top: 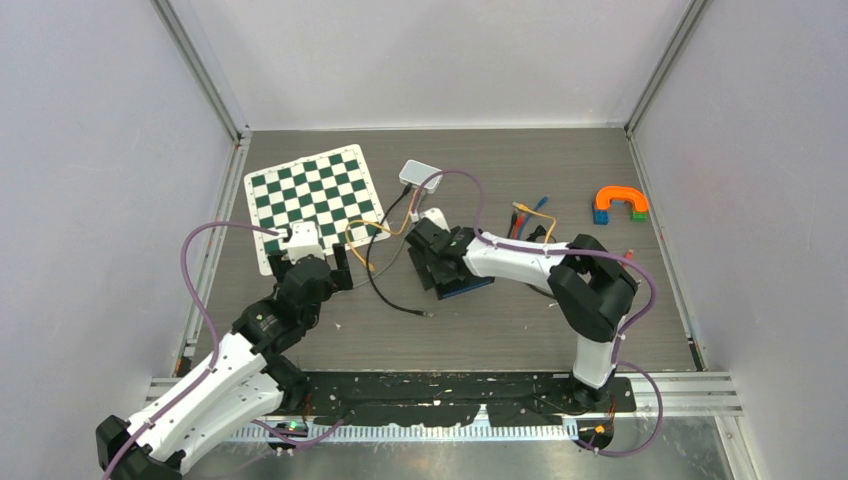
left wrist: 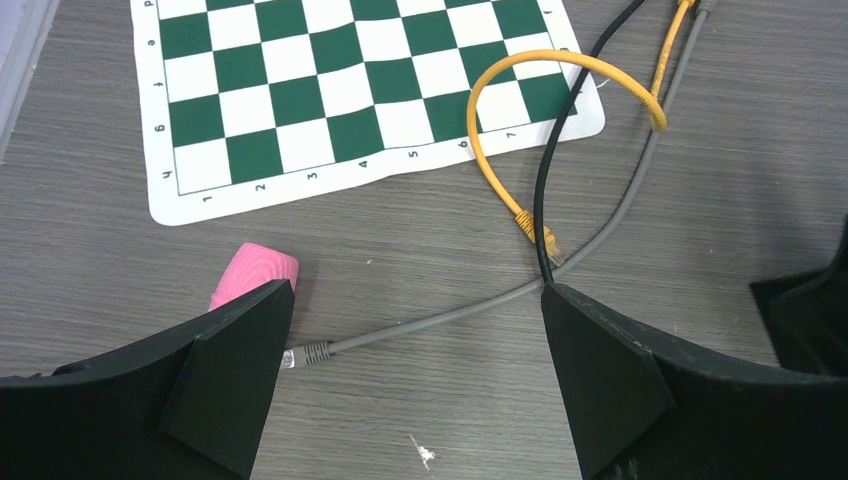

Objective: Pull the plug from the switch port
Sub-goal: Move the switch port to the center of the board.

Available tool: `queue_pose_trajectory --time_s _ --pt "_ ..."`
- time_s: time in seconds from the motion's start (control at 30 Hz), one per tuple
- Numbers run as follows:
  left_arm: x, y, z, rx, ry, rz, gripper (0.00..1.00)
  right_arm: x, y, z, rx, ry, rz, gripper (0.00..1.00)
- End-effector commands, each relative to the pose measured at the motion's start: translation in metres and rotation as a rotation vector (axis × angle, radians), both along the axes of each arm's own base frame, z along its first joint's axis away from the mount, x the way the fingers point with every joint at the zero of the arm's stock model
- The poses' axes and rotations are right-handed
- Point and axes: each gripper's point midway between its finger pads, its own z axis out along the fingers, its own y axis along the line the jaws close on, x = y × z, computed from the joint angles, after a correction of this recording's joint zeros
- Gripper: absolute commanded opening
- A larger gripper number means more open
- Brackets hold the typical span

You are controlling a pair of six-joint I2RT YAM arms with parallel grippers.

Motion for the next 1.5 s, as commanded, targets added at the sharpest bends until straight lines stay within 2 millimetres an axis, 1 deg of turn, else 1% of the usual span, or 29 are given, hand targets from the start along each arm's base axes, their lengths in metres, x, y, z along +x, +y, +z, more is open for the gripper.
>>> queue_pose_trajectory --time_s 0.0,0.07,0.17,0.2,0.23,0.27,0.3,0.43,0.57,0.67,0.8,0.93,1.03,1.13,1.23,1.3,1.43,1.47 --pt "0.006 -0.003 0.005 -0.015 -0.015 0.005 0.99 0.012 -0.022 -0.003 0.029 0.018 -0.069 0.83" --pt "0.006 -0.003 0.004 -0.011 -0.010 0.003 0.99 0.016 -0.032 -0.004 0.019 0.016 -0.083 0.83" --pt "0.007 -0.005 0.004 -0.010 -0.004 -0.001 0.99 0.017 -0.047 -0.008 0.011 0.021 -0.104 0.83" --pt "0.007 -0.005 0.003 -0.010 -0.002 -0.002 0.99 0.020 -0.053 -0.006 0.018 0.018 -0.121 0.83" --pt "0.007 -0.006 0.003 -0.010 -0.001 -0.005 0.99 0.020 -0.062 -0.010 0.016 0.028 -0.140 0.83" --pt "0.007 -0.006 0.002 -0.012 -0.001 -0.005 0.99 0.020 -0.066 -0.008 0.023 0.026 -0.150 0.83" --pt "0.007 -0.006 0.002 -0.012 0.001 -0.006 0.99 0.021 -0.076 -0.012 0.023 0.037 -0.177 0.83" --pt "0.008 -0.007 0.000 -0.011 0.006 -0.009 0.99 0.022 -0.097 -0.013 0.046 0.043 -0.235 0.83" --pt "0.008 -0.007 -0.002 -0.011 0.015 -0.011 0.99 0.024 -0.113 -0.013 0.045 0.044 -0.270 0.83" --pt "0.008 -0.008 -0.003 -0.010 0.018 -0.015 0.99 0.024 -0.118 -0.012 0.046 0.042 -0.275 0.83" --pt "0.010 -0.008 -0.005 -0.006 0.028 -0.023 0.99 0.026 -0.107 0.003 0.103 0.033 -0.226 0.83" --pt "0.016 -0.014 -0.009 -0.035 0.067 -0.068 0.99 0.030 -0.095 0.028 0.182 0.000 -0.192 0.83" --pt "0.021 -0.013 -0.014 -0.056 0.113 -0.077 0.99 0.031 -0.089 0.050 0.230 -0.030 -0.173 0.82" --pt "0.026 -0.014 -0.020 -0.063 0.156 -0.092 0.99 0.027 -0.080 0.065 0.291 -0.026 -0.153 0.82" --pt "0.031 -0.016 -0.025 -0.077 0.200 -0.104 0.99 0.020 -0.070 0.070 0.360 -0.009 -0.140 0.80" --pt "0.035 -0.020 -0.024 -0.090 0.209 -0.120 0.99 0.014 -0.059 0.071 0.426 0.017 -0.120 0.79" --pt "0.044 -0.030 -0.026 -0.122 0.221 -0.168 0.99 0.001 -0.028 0.070 0.561 0.083 -0.048 0.76" --pt "0.047 -0.032 -0.027 -0.129 0.225 -0.180 0.99 -0.002 -0.023 0.066 0.566 0.105 -0.037 0.75"
